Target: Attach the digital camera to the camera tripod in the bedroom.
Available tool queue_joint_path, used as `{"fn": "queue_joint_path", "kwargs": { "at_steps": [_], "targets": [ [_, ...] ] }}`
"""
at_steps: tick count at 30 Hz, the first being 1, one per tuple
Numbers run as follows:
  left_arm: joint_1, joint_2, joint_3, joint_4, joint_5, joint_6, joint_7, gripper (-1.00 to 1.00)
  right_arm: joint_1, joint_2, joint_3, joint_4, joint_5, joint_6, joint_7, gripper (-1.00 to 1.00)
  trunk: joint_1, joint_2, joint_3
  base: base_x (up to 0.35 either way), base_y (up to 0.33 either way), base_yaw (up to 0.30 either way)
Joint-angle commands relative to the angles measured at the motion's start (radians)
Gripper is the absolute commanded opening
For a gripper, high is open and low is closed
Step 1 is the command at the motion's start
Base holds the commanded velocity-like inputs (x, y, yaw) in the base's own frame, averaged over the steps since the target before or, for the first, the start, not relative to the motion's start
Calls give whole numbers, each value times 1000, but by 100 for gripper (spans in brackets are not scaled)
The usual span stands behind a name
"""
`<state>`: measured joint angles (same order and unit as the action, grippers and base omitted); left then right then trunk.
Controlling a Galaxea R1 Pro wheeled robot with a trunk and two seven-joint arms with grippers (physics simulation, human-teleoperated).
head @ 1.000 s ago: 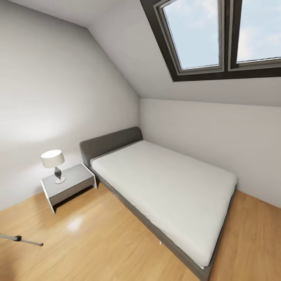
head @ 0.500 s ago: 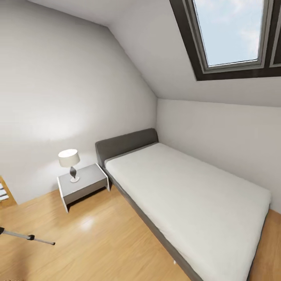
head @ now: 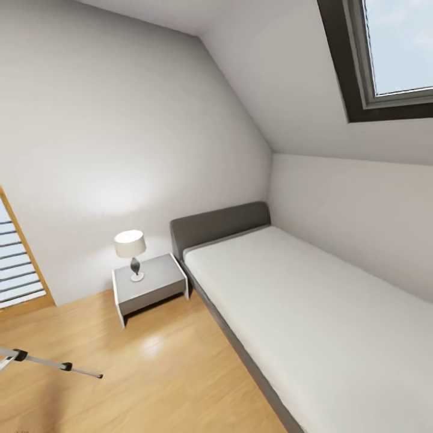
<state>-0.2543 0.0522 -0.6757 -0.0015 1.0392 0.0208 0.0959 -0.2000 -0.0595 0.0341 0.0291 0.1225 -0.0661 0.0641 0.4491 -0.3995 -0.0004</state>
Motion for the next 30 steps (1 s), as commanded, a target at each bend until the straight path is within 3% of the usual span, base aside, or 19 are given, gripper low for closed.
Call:
{"fn": "queue_joint_path", "kwargs": {
  "at_steps": [1,30],
  "targets": [
    [0,0,-9,0,5,2,1,-100,-1,0,3,3,6,-6,1,100,1,-1,0,338,0,271],
    [0,0,-7,1,16,1,1,-100,-1,1,3,3,6,-6,0,100,1,-1,0,338,0,271]
  ]
}}
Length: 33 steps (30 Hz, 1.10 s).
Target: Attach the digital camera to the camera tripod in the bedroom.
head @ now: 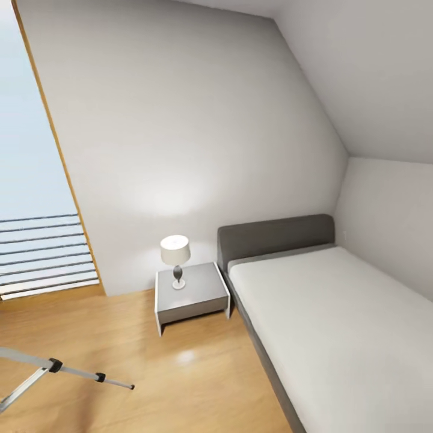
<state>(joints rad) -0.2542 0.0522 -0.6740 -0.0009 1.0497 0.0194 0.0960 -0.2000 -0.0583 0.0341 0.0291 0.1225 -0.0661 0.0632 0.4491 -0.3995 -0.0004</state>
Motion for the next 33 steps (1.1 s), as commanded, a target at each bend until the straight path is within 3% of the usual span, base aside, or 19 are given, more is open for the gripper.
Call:
{"fn": "queue_joint_path", "kwargs": {
  "at_steps": [1,16,24,33],
  "targets": [
    [0,0,-9,0,6,2,1,-100,-1,0,3,3,6,-6,1,100,1,-1,0,338,0,271],
    [0,0,-7,-1,14,-4,1,-100,-1,-1,3,3,6,-6,2,100,1,-1,0,338,0,271],
    [0,-2,-6,-1,75,-8,0,-100,-1,-2,3,3,6,-6,1,100,1,-1,0,333,-22,271],
    [0,-3,-6,-1,90,-9,0,-100,-1,-2,3,3,6,-6,1,100,1,-1,0,240,-114,271]
  ]
}}
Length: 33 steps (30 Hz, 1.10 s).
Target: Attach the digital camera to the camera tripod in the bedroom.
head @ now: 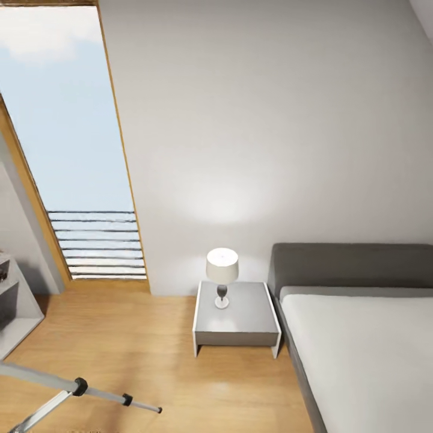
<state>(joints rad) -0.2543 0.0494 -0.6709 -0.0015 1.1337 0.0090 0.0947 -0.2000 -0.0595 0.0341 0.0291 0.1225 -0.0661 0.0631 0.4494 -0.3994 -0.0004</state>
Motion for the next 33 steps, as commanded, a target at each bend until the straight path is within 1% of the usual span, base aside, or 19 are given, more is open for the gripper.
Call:
{"fn": "queue_joint_path", "kwargs": {
  "at_steps": [1,20,23,27,28,33],
  "targets": [
    [0,0,-9,0,6,1,1,-100,-1,0,3,3,6,-6,1,100,1,-1,0,81,-47,271],
    [0,-3,-7,-3,9,0,-10,-100,-1,1,3,3,6,-6,1,100,1,-1,0,15,-9,271],
    [0,-3,-7,-3,14,0,-9,-100,-1,1,3,3,6,-6,1,100,1,-1,0,0,0,271],
    [0,-3,-7,-3,35,0,-10,-100,-1,1,3,3,6,-6,1,100,1,-1,0,0,0,271],
    [0,-3,-7,-3,51,0,-10,-100,-1,1,3,3,6,-6,1,100,1,-1,0,0,0,271],
    [0,-3,-7,-2,90,0,-10,-100,-1,1,3,3,6,-6,1,100,1,-1,0,0,0,271]
  ]
}}
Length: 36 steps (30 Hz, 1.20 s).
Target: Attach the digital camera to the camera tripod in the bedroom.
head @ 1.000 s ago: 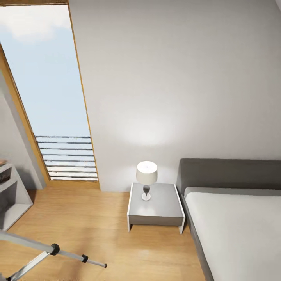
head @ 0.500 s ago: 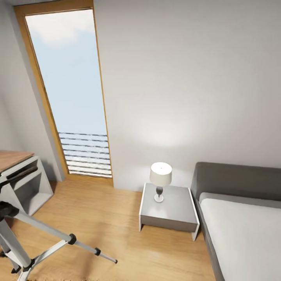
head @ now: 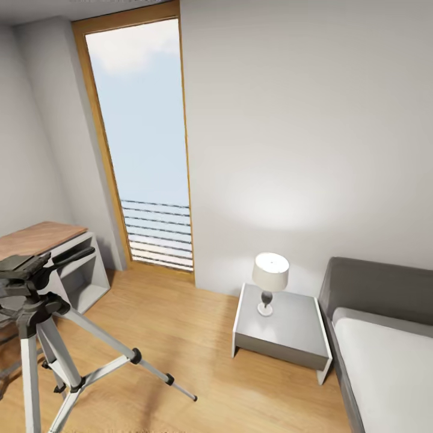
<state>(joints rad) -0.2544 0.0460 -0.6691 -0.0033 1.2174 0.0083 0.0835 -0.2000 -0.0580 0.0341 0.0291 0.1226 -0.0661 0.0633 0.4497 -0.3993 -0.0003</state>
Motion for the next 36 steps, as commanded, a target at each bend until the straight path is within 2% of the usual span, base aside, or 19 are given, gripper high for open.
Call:
{"fn": "queue_joint_path", "kwargs": {
  "at_steps": [1,8,28,36],
  "targets": [
    [0,0,-9,0,15,1,1,-100,-1,0,3,3,6,-6,1,100,0,-1,0,0,0,271],
    [0,0,-9,0,28,1,1,-100,-1,0,3,3,6,-6,1,100,0,-1,0,51,-57,271],
    [0,1,-9,0,31,0,1,-100,-1,0,3,3,6,-6,1,100,0,-1,0,204,-233,271],
    [0,1,-9,0,32,-1,1,-100,-1,0,3,3,6,-6,1,100,0,-1,0,82,-77,271]
  ]
}}
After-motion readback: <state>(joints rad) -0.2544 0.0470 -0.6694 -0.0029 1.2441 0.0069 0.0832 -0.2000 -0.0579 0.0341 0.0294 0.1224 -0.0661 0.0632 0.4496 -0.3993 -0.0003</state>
